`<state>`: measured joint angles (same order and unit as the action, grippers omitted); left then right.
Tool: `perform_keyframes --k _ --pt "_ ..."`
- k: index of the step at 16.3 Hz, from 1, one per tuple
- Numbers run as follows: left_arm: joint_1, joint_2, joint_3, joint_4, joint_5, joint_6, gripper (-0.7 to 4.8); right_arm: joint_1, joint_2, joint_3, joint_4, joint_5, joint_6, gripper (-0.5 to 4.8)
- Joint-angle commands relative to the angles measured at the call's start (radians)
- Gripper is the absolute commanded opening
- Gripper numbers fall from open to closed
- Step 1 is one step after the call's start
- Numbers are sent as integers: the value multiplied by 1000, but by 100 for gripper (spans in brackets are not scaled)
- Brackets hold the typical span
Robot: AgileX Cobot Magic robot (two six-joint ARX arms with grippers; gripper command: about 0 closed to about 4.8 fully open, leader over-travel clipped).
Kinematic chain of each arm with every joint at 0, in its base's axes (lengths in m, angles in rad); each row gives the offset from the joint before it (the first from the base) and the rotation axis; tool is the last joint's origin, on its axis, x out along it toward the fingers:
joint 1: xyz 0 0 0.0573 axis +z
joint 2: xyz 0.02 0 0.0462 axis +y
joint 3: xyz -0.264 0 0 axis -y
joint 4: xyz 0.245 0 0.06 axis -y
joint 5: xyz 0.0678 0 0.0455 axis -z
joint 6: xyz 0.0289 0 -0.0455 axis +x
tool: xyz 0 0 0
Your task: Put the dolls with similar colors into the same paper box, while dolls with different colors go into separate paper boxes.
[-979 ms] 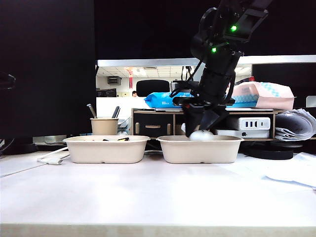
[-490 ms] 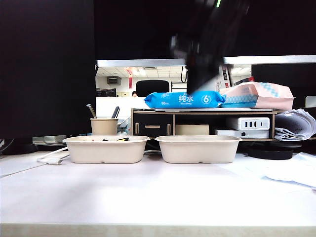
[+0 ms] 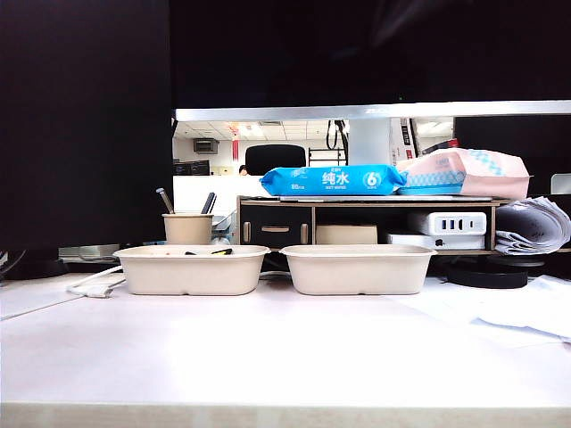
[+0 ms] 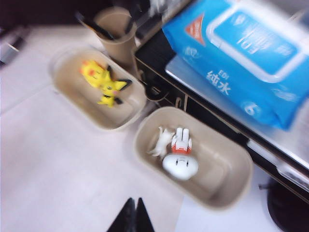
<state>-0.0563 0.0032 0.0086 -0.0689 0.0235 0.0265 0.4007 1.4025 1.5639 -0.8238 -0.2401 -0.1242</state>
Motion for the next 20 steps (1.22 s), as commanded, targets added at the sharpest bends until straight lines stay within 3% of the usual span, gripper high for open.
perform_keyframes --k 1,5,9,14,20 --pt "61 0 1 3 1 0 -5 3 -237 -214 155 -15 76 -8" --pt "79 0 1 3 0 0 -5 2 -607 -523 327 3 196 -8" --pt "79 0 1 2 0 0 -5 2 -881 -695 439 13 238 -8" --pt "79 0 1 3 0 0 -5 2 -1082 -725 341 11 237 -5" --pt "79 0 1 3 0 0 -5 2 -1283 -725 331 10 237 -5"
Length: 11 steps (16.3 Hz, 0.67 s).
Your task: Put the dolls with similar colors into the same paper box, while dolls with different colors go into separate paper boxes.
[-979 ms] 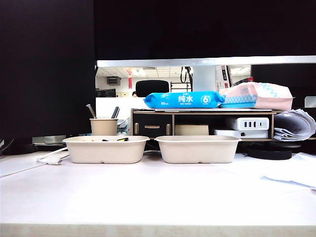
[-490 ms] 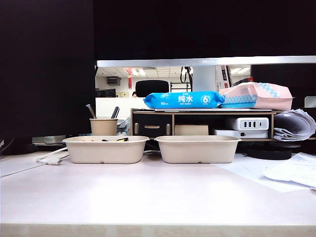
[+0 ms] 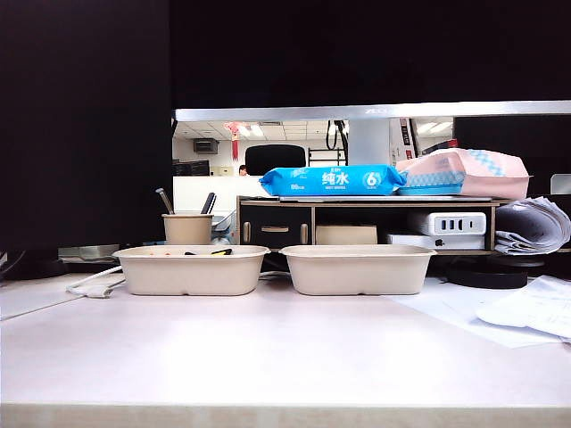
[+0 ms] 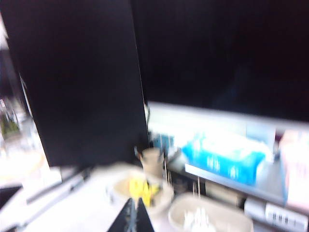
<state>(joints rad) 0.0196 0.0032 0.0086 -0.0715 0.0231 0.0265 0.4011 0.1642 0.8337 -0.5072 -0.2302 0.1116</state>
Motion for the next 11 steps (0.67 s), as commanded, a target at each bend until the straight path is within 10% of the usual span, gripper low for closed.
perform_keyframes --k 1,5,11 --pt "3 0 1 5 0 0 -5 2 -72 5 14 0 1 -5" --pt "3 0 1 5 0 0 -5 -3 -160 8 11 4 -59 -5" --pt "3 0 1 5 0 0 -5 -325 -160 -383 273 49 -168 -5"
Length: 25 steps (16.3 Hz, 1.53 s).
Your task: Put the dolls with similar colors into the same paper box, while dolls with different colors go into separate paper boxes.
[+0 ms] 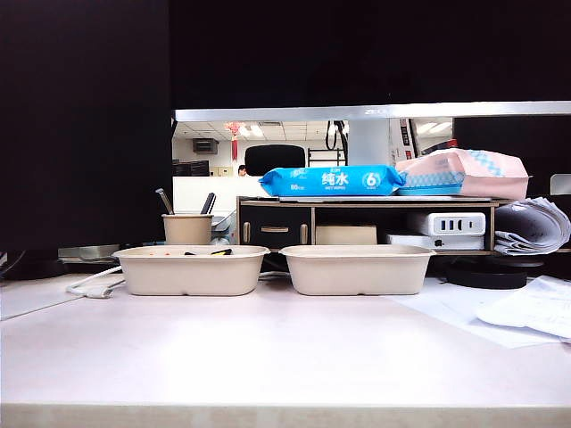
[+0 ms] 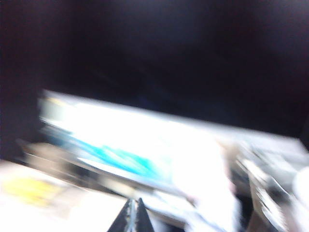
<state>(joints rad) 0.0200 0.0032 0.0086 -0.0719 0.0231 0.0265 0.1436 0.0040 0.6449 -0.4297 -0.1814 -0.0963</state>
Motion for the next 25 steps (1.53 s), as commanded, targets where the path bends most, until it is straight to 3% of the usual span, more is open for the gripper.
perform_keyframes --k 1,4,6,10,25 --pt "2 0 1 6 0 0 -5 -72 0 -292 275 22 50 -5" --pt "1 0 1 5 0 0 -5 -103 -1 -576 500 57 150 -5" --pt "1 0 1 5 0 0 -5 -133 -1 -632 518 74 150 -5" --pt "1 0 1 6 0 0 -5 -192 -2 -638 494 165 145 -5" --pt "1 0 1 5 0 0 -5 -158 -1 -638 515 161 145 -5"
